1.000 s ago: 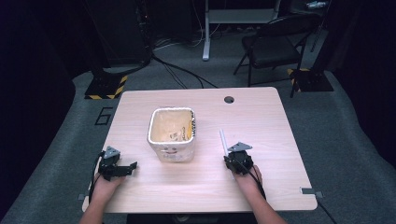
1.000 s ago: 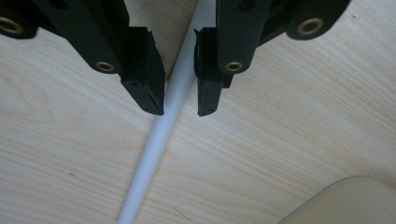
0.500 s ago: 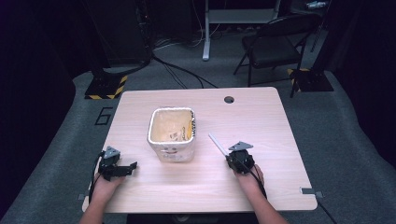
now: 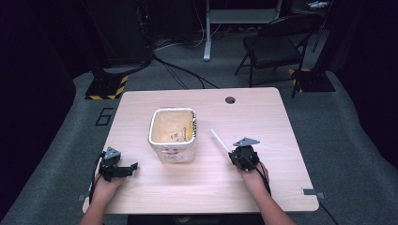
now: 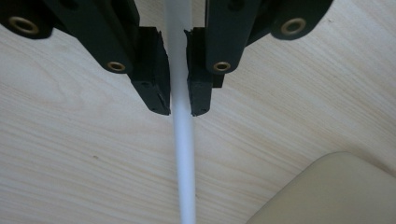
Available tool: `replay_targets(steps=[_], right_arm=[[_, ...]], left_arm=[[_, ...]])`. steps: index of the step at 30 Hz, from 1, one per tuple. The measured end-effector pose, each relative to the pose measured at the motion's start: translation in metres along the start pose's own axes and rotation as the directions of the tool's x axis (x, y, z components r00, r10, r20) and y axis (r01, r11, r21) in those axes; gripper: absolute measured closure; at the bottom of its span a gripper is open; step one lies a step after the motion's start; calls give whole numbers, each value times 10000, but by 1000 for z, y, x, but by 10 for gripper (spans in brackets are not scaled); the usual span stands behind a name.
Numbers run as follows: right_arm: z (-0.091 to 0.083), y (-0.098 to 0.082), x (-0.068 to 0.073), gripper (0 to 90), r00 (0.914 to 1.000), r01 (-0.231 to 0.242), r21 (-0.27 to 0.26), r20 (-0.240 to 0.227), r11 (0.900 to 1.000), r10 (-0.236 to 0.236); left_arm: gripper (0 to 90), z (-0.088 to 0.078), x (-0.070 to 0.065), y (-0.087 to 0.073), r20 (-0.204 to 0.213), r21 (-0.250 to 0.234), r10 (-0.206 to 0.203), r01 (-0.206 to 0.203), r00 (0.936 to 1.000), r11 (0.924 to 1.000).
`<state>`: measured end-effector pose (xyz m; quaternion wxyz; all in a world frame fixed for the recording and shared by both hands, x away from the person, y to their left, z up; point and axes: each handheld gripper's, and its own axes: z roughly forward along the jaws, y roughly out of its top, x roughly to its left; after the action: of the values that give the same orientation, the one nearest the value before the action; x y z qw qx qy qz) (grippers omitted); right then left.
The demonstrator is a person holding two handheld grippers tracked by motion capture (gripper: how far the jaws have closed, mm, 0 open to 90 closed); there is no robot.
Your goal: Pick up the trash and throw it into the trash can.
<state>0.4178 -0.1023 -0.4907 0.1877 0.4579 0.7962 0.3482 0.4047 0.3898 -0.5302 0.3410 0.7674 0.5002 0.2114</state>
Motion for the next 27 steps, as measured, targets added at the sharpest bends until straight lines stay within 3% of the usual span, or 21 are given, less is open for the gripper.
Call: replay_targets(steps=[6, 7, 12, 27], right_arm=[[-9, 7, -2, 786, 9995, -77, -15, -294, 10000, 77], [-12, 9, -2, 787, 9992, 159, -12, -364, 9999, -159], [-21, 16, -1, 787, 9983, 339, -61, -477, 9994, -342], [-43, 34, -4, 786, 9962, 459, -246, -729, 9986, -476]], left_arm=[[92, 0, 0, 0, 1, -1, -2, 2, 10000, 10000], [92, 0, 0, 0, 2, 2, -2, 2, 10000, 10000], [92, 0, 0, 0, 2, 2, -1, 1, 10000, 10000], [92, 0, 0, 0, 1, 0, -1, 1, 10000, 10000]])
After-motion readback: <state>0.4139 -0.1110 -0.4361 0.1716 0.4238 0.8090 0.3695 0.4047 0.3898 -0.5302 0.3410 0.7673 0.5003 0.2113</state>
